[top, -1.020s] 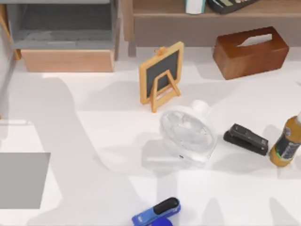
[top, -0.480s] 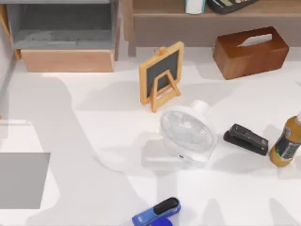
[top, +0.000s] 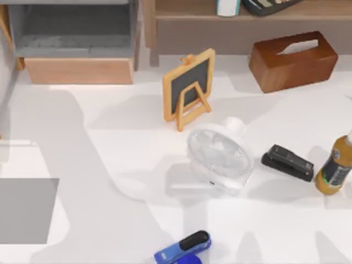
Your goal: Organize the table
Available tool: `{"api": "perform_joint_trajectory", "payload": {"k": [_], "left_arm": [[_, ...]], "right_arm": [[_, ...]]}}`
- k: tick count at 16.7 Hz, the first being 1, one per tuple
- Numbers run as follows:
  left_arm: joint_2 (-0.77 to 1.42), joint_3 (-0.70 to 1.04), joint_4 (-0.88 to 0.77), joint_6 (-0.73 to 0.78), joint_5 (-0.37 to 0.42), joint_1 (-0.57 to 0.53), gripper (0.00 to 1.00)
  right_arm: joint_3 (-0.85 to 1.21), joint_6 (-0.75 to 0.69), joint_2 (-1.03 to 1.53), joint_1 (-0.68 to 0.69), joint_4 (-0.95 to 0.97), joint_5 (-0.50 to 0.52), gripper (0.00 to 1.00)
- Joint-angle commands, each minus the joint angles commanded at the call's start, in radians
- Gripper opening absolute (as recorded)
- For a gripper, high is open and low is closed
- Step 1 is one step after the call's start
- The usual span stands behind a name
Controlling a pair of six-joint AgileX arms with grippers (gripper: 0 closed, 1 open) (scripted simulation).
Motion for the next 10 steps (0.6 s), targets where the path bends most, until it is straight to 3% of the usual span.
{"api": "perform_joint_trajectory", "payload": {"k": [6,10], "left_arm": [[0.000,0.000,0.000,0.000,0.000,0.000,0.02],[0.000,0.000,0.000,0.000,0.000,0.000,0.00]], "right_arm": [[0.000,0.000,0.000,0.000,0.000,0.000,1.00],[0.000,0.000,0.000,0.000,0.000,0.000,1.00]]}}
